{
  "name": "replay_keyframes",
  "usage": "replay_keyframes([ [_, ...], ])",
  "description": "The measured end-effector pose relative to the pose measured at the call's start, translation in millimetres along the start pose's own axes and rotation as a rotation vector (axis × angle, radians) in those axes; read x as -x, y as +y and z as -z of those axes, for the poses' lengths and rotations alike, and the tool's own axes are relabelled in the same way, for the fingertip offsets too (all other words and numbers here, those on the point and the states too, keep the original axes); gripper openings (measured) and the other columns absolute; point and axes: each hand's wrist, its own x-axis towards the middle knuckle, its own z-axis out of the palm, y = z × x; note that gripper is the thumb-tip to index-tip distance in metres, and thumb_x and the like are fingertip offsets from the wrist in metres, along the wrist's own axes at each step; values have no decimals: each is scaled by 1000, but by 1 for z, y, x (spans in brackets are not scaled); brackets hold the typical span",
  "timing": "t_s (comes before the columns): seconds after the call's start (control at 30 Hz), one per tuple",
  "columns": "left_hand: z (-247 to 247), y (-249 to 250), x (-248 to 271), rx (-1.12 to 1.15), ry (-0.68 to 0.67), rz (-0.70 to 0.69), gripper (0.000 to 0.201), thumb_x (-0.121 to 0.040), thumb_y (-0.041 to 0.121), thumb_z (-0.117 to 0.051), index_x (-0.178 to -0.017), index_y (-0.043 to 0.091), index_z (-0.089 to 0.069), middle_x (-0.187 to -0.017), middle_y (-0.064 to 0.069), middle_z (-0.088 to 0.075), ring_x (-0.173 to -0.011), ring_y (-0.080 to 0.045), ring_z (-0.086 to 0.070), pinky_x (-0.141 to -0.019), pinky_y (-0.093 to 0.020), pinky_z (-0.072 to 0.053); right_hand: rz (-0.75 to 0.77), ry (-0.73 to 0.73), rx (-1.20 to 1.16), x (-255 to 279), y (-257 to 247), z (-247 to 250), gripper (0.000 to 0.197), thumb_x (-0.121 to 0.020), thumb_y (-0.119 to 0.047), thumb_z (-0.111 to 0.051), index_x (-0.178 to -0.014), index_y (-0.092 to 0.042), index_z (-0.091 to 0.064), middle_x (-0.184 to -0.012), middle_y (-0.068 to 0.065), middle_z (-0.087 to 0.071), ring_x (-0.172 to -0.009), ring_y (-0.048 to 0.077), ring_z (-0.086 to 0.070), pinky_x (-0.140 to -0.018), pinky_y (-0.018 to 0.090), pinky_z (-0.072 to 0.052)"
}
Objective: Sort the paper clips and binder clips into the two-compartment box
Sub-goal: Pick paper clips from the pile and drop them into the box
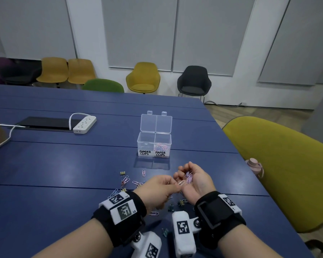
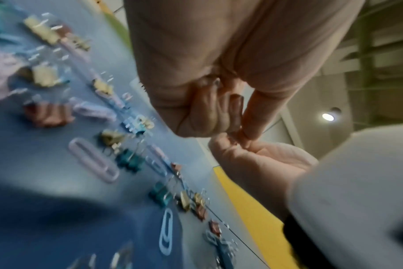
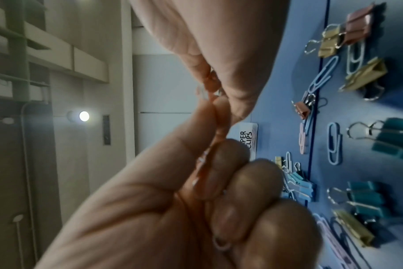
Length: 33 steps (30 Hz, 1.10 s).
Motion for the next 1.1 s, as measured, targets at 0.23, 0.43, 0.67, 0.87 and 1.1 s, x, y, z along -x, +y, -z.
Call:
replay_keyframes([
  [0.23, 2, 27, -9, -565, 272, -321, 24, -84, 40, -64, -79, 17, -65, -51, 11, -44, -47, -1, -40, -49, -21, -32, -201, -139, 55, 7, -3, 16, 46, -100, -35, -31, -87, 1, -55, -76, 16, -64, -54, 22, -62, -48, 25, -54],
  [0.43, 16, 24, -18, -626, 223, -244, 33, -98, 21, -38, -93, 13, -69, -55, 11, -42, -46, -2, -40, -50, -22, -32, -47, -6, 469, 12, -40, 42, 35, -99, -27, -41, -68, -12, -46, -43, -6, -26, -29, 6, -19, -34, 12, -13],
  [0.67, 23, 12, -26, -979, 101, -88, 14, -88, 26, -55, -93, 19, -66, -89, 1, -61, -78, -15, -54, -74, -23, -44, 232, -130, 1913, 25, -81, 61, 19, -82, -10, -64, -66, -18, -57, -51, -13, -53, -47, 0, -44, -45, 10, -35],
  [0.87, 17, 8, -36, -1175, 23, -42, 7, -79, 25, -68, -84, 21, -66, -86, 2, -64, -79, -17, -57, -71, -25, -45, 145, -196, 2298, 22, -76, 67, 17, -74, -20, -71, -70, -28, -57, -73, -12, -55, -67, 8, -52, -58, 18, -42],
  [1.1, 9, 2, -50, -1280, -35, 9, 14, -85, 18, -61, -91, 10, -71, -96, -9, -72, -86, -27, -66, -78, -34, -54, 197, -240, 2378, 14, -63, 51, 17, -80, -17, -65, -70, -23, -54, -76, -6, -57, -73, 15, -53, -64, 23, -43],
])
